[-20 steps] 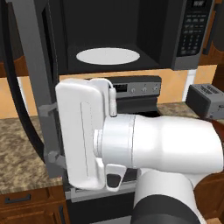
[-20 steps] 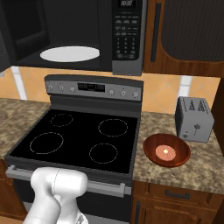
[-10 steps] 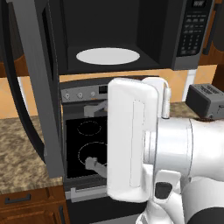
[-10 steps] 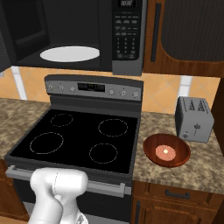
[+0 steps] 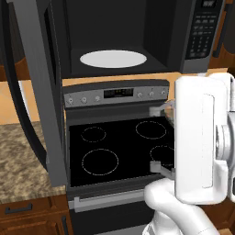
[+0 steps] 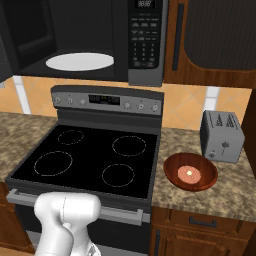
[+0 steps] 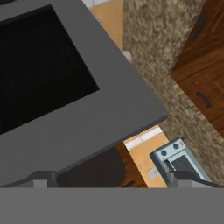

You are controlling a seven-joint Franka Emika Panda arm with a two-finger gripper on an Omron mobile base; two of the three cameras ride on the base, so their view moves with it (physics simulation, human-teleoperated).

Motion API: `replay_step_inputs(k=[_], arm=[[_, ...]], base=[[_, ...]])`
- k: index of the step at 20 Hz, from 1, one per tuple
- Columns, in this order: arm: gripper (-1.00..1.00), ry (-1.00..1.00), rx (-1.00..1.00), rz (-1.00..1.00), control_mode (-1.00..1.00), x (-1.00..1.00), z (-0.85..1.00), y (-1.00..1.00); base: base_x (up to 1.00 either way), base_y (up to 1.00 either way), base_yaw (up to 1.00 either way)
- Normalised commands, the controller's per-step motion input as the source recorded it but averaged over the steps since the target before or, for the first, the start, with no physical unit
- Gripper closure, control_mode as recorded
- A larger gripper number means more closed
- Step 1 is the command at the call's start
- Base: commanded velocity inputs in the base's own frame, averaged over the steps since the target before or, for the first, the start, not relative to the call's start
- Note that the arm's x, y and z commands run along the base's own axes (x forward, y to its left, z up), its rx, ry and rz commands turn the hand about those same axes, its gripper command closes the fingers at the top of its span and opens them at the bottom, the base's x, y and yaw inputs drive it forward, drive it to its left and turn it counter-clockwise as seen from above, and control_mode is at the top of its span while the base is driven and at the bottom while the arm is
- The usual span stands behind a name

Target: Open the microwave, place the bowl with waffle inside the microwave, then close the microwave door and turn it on.

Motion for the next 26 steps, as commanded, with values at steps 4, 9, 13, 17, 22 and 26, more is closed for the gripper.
replay_step_inputs(k=[4,9,13,17,22,26], arm=[[-1.00,0.07,-0.25,0.00,-1.00,0.86,-0.18,-0.77],[-1.00,0.02,-0.31,0.01,-1.00,1.00,-0.54,-0.73],[-1.00,-0.24,-0.46,0.09,-1.00,1.00,-0.86,-0.54],[-1.00,-0.43,-0.53,0.13,-1.00,0.87,-0.99,-0.45],[-1.00,-0.45,-0.62,0.06,-1.00,0.51,-0.84,-0.38],[-1.00,-0.21,-0.66,0.00,-1.00,0.36,-0.33,-0.53]], base=[[0.00,0.00,0.00],[0.00,0.00,0.00],[0.00,0.00,0.00],[0.00,0.00,0.00],[0.00,0.00,0.00],[0.00,0.00,0.00]])
